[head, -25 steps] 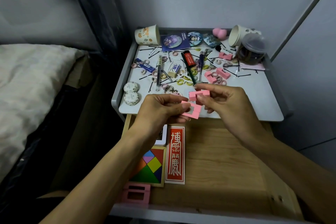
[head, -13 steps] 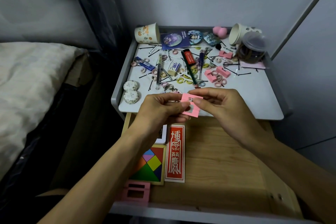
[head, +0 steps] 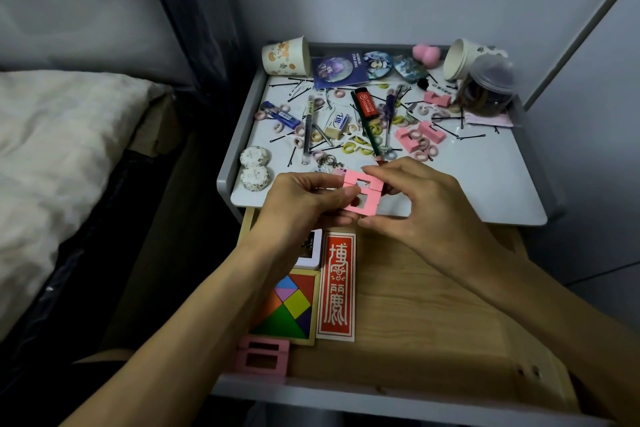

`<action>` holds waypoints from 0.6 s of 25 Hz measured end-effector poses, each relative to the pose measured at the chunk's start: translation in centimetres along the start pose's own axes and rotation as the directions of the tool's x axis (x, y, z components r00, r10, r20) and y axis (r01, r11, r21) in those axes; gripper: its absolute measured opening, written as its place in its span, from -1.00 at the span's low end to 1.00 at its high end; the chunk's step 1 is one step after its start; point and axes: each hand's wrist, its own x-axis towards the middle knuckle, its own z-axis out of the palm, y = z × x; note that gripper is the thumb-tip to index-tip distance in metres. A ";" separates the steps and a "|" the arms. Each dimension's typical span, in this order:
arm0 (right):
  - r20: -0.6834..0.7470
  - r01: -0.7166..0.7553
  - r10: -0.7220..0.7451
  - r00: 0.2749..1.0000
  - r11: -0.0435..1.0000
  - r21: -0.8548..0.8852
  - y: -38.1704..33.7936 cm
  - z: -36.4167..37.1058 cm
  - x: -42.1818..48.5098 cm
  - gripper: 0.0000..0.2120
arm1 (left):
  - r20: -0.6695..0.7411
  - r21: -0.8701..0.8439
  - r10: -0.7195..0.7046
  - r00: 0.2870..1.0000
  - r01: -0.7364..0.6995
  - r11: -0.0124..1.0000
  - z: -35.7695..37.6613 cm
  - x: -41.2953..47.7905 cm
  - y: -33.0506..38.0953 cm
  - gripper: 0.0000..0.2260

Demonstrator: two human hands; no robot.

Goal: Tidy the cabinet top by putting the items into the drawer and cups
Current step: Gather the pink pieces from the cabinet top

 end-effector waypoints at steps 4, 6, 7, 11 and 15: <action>-0.001 0.039 -0.039 0.999 0.997 -0.066 0.0 0.1 -0.2 -0.43 | -0.015 0.037 -0.003 1.000 0.003 0.999 -0.2 0.1 -0.1 -0.88; 0.001 0.049 -0.049 0.999 0.995 -0.082 0.0 0.2 -0.2 -0.48 | -0.016 0.057 -0.005 1.000 0.006 0.998 -0.3 0.1 -0.1 -0.88; 0.002 0.049 -0.049 0.999 0.995 -0.088 0.0 0.2 -0.2 -0.48 | -0.019 0.064 -0.007 1.000 0.008 0.998 -0.3 0.2 -0.1 -0.89; 0.000 0.059 -0.060 0.998 0.992 -0.108 0.1 0.9 -0.6 -0.47 | -0.032 0.074 -0.034 0.999 0.037 0.997 -0.6 0.1 -0.1 -0.93; 0.020 0.033 -0.031 0.999 0.992 -0.118 0.2 2.1 -1.0 -0.48 | -0.024 0.083 -0.053 0.998 0.055 0.995 -0.9 -0.4 -0.3 -0.95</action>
